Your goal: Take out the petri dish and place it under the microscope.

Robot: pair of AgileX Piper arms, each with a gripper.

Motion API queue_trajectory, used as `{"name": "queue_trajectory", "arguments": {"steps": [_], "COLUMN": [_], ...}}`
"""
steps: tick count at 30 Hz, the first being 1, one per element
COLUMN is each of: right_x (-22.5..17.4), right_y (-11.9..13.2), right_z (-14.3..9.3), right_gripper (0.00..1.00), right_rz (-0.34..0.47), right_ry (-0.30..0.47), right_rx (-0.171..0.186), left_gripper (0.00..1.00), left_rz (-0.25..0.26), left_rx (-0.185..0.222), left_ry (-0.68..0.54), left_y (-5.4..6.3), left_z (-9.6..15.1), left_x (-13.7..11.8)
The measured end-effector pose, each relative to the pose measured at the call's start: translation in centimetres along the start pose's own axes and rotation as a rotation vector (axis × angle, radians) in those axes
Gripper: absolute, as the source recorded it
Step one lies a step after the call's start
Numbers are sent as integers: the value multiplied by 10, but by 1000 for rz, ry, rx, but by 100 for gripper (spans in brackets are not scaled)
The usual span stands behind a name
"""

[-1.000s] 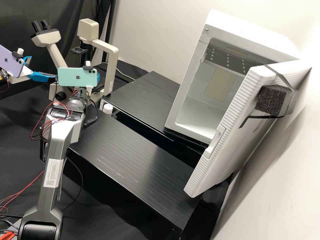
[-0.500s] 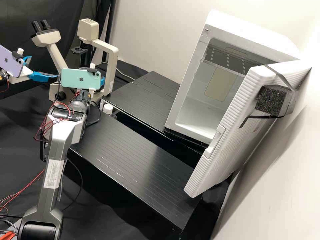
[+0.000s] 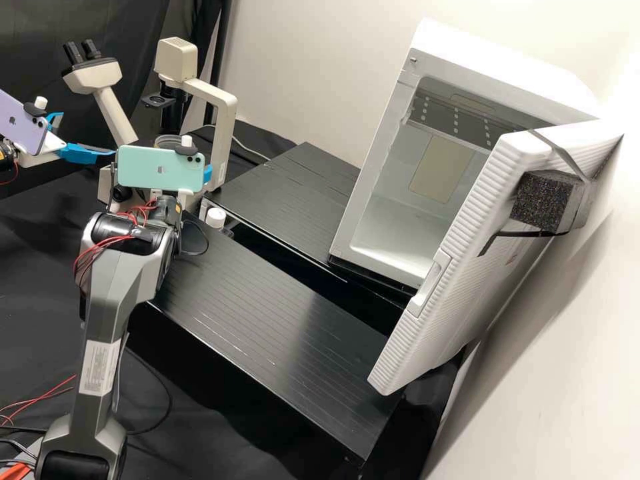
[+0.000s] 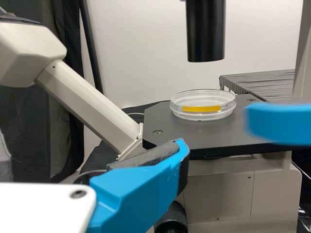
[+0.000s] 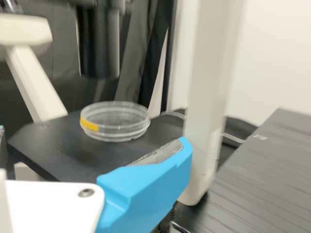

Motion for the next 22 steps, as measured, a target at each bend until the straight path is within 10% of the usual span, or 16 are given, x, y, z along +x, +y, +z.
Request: {"name": "queue_trajectory", "arguments": {"steps": [10,22], "right_x": [-94,-174], "right_y": [13,6], "right_z": [-30,-21], "right_gripper": [100,100], "right_rz": [262,279], "right_ry": [104,-26], "right_rx": [-87,-117], "left_gripper": [100,100], "left_rz": [0,0], "left_rx": [0,0], "left_ry": [0,0], "left_y": [0,0], "left_z": [0,0], "left_x": [0,0]}}
